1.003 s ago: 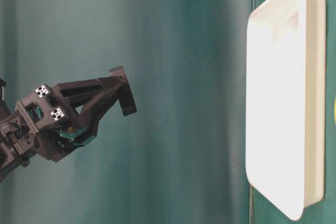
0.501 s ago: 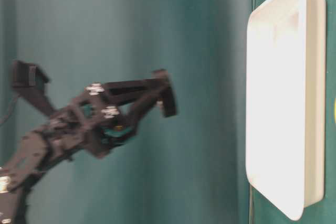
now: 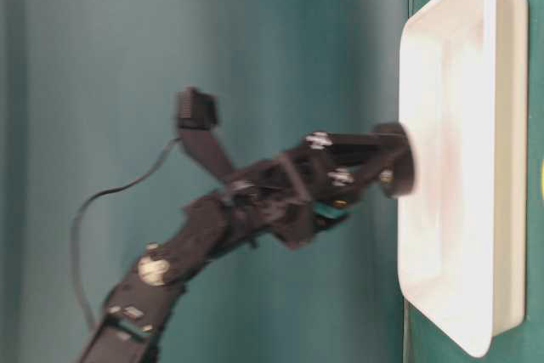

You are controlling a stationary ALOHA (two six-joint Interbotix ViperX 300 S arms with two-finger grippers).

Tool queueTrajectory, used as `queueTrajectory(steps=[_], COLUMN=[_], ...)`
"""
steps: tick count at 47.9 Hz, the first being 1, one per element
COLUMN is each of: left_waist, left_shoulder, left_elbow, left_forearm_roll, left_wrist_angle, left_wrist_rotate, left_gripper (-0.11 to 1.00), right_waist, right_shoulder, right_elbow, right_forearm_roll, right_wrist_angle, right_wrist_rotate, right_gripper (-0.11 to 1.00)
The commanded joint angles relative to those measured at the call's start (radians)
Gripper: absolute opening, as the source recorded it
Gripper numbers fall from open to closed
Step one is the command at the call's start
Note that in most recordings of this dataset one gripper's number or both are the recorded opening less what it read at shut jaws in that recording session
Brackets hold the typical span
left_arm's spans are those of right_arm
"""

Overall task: Pick up the tape from a random location and place it into the white case.
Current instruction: 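Lower the black roll into the tray and open the left gripper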

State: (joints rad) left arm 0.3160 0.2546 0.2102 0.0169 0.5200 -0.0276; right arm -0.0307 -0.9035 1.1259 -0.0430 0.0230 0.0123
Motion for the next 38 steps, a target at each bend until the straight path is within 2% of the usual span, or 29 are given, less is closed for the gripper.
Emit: queueTrajectory(steps=[1, 12, 38], left_waist=[0.014, 0.018, 0.014], left_shoulder=[0.0, 0.044, 0.048], left_elbow=[-0.003, 0.002, 0.0], left_forearm_roll=[-0.003, -0.005, -0.005], left_wrist_angle=[-0.015, -0.037, -0.044], left_wrist_rotate=[0.0, 0.0, 0.002], left_gripper=[0.18, 0.18, 0.18], right_waist=[0.0, -0.002, -0.002], right_shoulder=[0.005, 0.005, 0.005], right_elbow=[-0.021, -0.021, -0.023], right_forearm_roll=[-0.003, -0.003, -0.002], right_wrist_angle=[-0.008, -0.009, -0.015], right_wrist_rotate=[-0.002, -0.002, 0.0], right_gripper=[0.91, 0.91, 0.91])
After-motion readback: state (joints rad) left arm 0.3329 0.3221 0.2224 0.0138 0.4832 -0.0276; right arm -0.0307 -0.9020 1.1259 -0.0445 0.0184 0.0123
